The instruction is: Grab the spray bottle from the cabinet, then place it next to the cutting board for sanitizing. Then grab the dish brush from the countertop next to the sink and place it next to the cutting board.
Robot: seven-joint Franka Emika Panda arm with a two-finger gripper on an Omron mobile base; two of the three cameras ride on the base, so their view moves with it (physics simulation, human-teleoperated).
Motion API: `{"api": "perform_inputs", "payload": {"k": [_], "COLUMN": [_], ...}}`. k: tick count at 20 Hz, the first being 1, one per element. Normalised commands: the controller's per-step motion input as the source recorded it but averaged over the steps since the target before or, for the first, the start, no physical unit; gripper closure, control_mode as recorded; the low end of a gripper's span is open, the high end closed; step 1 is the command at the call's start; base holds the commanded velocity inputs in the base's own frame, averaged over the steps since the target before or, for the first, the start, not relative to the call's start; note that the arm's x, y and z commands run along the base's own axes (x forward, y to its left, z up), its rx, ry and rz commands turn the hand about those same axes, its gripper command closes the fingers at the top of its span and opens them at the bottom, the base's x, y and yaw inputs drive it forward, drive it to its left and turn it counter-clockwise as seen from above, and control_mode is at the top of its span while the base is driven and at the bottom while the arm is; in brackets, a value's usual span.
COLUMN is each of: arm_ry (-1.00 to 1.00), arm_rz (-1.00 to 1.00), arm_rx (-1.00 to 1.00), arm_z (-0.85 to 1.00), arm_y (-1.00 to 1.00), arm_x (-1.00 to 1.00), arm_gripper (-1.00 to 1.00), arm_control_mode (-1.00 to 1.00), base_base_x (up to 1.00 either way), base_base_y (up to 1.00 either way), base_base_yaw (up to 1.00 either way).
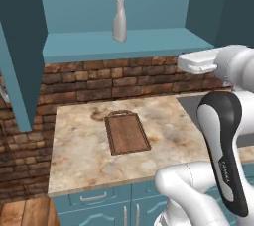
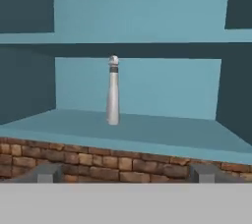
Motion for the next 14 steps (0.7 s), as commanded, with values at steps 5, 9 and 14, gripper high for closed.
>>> {"api": "perform_inputs", "payload": {"k": [5, 9, 14], "arm_ry": [-0.30, -0.02, 0.02], "arm_rz": [0.11, 0.09, 0.03], "arm_rx": [0.02, 0.00, 0.00], "arm_z": [0.72, 0.56, 0.15], "arm_y": [0.10, 0.23, 0.21], "arm_x": [-0.01, 0.09, 0.24], "arm_gripper": [-1.00, -1.00, -1.00], "arm_control_mode": [-1.00, -1.00, -1.00], "base_base_x": [0.00, 0.00, 0.00], "base_base_y": [0.00, 0.00, 0.00], "base_base_yaw": [0.00, 0.00, 0.00]}}
